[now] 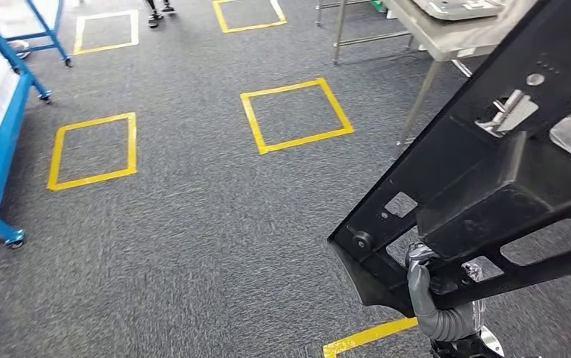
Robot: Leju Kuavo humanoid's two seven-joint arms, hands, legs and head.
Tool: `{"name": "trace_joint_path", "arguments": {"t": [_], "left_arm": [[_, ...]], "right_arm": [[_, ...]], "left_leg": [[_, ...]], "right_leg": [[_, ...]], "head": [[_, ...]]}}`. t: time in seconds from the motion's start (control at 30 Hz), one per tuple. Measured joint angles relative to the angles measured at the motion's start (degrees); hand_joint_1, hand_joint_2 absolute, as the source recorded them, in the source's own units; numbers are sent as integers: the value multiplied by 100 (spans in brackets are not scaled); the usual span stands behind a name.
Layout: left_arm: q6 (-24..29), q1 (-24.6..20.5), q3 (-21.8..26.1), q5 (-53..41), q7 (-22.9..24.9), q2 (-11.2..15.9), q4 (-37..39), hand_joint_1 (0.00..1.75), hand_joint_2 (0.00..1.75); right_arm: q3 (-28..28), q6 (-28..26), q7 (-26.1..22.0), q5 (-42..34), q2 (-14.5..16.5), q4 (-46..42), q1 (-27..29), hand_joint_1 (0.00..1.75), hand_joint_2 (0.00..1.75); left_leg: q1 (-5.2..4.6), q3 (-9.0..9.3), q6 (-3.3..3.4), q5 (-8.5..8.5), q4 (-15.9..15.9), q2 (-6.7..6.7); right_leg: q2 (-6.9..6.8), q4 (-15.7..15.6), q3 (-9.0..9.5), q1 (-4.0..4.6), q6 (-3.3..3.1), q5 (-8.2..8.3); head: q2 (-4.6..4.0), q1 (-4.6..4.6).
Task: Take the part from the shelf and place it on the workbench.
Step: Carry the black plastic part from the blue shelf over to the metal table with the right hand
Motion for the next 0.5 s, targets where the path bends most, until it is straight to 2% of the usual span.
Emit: {"name": "trace_joint_path", "arguments": {"t": [0.03,0.07,0.1,0.13,0.17,0.23,0.3,0.33,0.37,0.4,0.43,0.5], "left_arm": [[-9,14,0,-17,9,3,0,0,175],[-19,25,-1,-37,23,5,0,0,175],[-29,28,-3,-59,40,7,0,0,175],[-40,26,-7,-86,59,6,0,0,175],[-51,21,-12,-107,80,3,0,0,175],[-69,27,-21,-142,113,-4,0,0,175],[-91,48,-22,-161,133,-5,0,0,175],[-104,58,-22,-168,138,-4,0,0,175],[-114,62,-22,-172,142,-3,0,0,175],[-124,64,-22,-169,142,-2,0,0,175],[-134,66,-22,-158,137,-2,0,0,175],[-145,68,-22,-133,119,-1,0,0,175]], "right_arm": [[-10,-9,17,12,9,0,9,175,175],[-22,-14,43,15,17,0,17,175,175],[-34,-15,73,17,26,-1,27,175,175],[-43,-15,108,25,34,-6,38,175,175],[-49,-17,146,41,41,-17,57,175,175],[-56,-33,211,95,54,-58,92,175,175],[-58,-62,265,144,75,-100,123,175,175],[-58,-73,287,160,89,-113,140,175,175],[-59,-79,307,171,100,-123,159,175,175],[-60,-79,325,180,110,-132,174,175,175],[-60,-74,346,190,122,-141,180,175,175],[-58,-61,383,203,143,-162,171,175,175]], "left_leg": [[1,115,22,106,-300,-108],[-5,175,38,142,-471,-191],[-12,190,53,128,-528,-220],[-15,199,73,141,-552,-177],[-10,219,103,166,-590,-118],[14,257,169,222,-675,15],[10,265,203,236,-704,156],[5,263,202,228,-702,225],[3,267,196,218,-700,292],[5,276,185,204,-697,359],[9,290,168,186,-691,423],[5,327,116,136,-667,531]], "right_leg": [[67,9,-15,-1,23,6],[125,13,-36,-8,54,15],[181,9,-57,-19,96,29],[236,-5,-71,-30,138,47],[228,4,-81,-33,170,43],[5,268,-208,-15,215,-138],[-294,942,-528,-21,245,-512],[-357,1295,-697,-37,264,-656],[-391,1512,-798,-57,284,-708],[-415,1514,-791,-78,303,-649],[-449,1290,-666,-97,319,-497],[-635,491,-224,-103,322,-162]], "head": [[0,-1],[0,0],[0,0],[0,0],[0,0],[0,1],[0,1],[0,1],[0,1],[0,1],[0,1],[0,1]]}}
